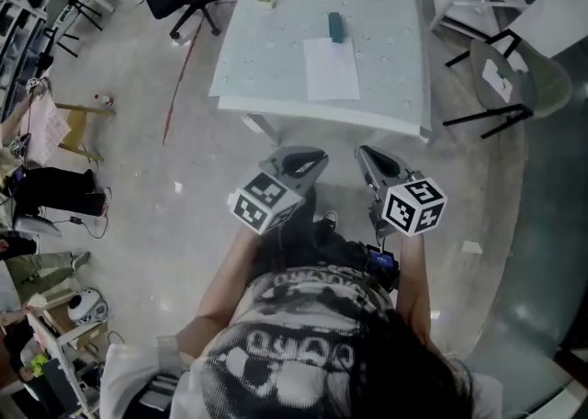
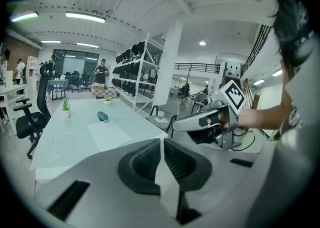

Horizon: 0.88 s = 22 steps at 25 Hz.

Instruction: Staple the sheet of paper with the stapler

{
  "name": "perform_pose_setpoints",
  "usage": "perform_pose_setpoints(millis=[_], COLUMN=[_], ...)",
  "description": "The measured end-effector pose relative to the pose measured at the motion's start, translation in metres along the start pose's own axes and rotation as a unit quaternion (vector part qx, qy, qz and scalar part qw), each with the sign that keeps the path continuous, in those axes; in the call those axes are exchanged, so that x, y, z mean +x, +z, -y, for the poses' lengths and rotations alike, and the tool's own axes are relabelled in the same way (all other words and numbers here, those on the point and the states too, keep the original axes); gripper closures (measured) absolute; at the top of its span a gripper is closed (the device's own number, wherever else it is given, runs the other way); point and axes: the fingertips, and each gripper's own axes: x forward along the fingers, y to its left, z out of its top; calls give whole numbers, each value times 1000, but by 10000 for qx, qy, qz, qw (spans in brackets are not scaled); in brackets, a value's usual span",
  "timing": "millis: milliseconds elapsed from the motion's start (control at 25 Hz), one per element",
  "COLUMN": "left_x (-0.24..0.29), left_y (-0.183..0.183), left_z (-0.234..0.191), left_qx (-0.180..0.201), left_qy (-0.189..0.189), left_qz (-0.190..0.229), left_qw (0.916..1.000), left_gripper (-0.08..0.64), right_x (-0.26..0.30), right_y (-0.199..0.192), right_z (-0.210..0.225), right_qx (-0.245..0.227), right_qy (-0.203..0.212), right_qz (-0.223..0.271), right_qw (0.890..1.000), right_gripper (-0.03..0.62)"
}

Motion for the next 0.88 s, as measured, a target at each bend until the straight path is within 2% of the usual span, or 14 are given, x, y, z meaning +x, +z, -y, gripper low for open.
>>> perform_pose_setpoints(millis=[480, 680, 880], left_x=[-20, -28, -32], left_y=[-11, -10, -15], left_z=[73, 87, 86], left_qx=[289, 372, 440], left_qy=[-6, 11, 74], left_qz=[243, 301, 181], left_qw=[9993, 9989, 9988], left_gripper=[538, 538, 538], right_x=[-49, -60, -65], right_y=[-33, -35, -32], right_z=[-34, -42, -42], right_qx=[-381, -472, -511], right_qy=[253, 277, 230], right_qz=[106, 202, 310], right_qw=[9989, 9983, 9979], right_gripper=[599, 599, 599])
